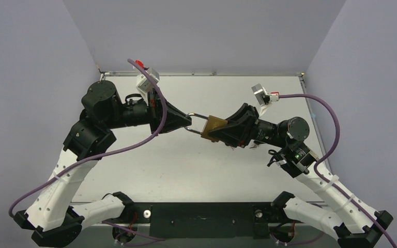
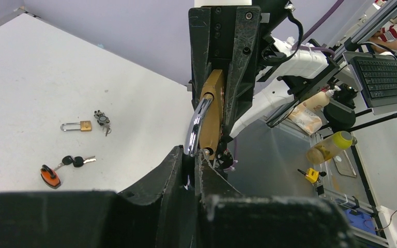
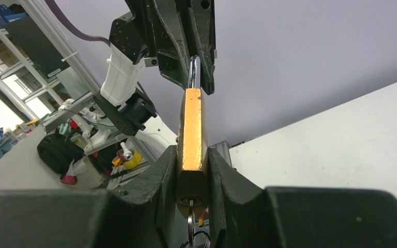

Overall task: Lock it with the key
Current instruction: Lock the lock.

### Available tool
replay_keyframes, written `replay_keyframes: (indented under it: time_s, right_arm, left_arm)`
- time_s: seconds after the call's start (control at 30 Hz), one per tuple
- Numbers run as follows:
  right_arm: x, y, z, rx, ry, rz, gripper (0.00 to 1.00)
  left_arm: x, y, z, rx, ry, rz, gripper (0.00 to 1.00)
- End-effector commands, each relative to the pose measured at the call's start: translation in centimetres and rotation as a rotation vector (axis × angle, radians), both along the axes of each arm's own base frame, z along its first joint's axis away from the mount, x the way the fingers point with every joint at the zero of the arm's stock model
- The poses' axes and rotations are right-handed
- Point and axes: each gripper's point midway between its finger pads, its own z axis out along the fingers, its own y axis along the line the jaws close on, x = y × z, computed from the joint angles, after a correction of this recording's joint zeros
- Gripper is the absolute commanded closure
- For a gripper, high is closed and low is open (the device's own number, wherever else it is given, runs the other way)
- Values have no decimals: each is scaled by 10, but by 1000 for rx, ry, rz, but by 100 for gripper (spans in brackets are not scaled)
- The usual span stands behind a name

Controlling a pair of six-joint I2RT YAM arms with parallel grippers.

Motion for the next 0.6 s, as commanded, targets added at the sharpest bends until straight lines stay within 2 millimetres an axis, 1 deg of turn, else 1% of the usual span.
replay_keyframes:
  time_s: [0.0,0.13,0.2,0.23,0.27,0.3,0.4,0.5,0.57]
  right_arm:
    - [-23,-11,56,165,-134,60,100]
    - [-21,-6,55,160,-125,57,100]
    - [-13,-1,49,127,-150,4,100]
    - [-9,3,44,96,-125,-21,100]
    - [-6,3,42,79,-161,-53,100]
    - [-3,5,38,56,-140,-82,100]
    - [5,9,34,33,-149,-128,100]
    - [11,12,33,25,-149,-142,100]
    - [11,13,38,42,-152,-140,100]
  left_arm:
    - [-8,2,12,-22,-72,-17,100]
    - [-10,-3,13,-27,-67,-32,100]
    - [-12,-7,12,-28,-54,-42,100]
    - [-10,-8,10,-26,-49,-38,100]
    - [-12,-11,9,-25,-42,-46,100]
    - [-11,-13,6,-22,-35,-44,100]
    - [-13,-22,1,-28,-5,-65,100]
    - [-13,-29,-7,-20,16,-68,100]
    - [-13,-32,-13,-9,27,-66,100]
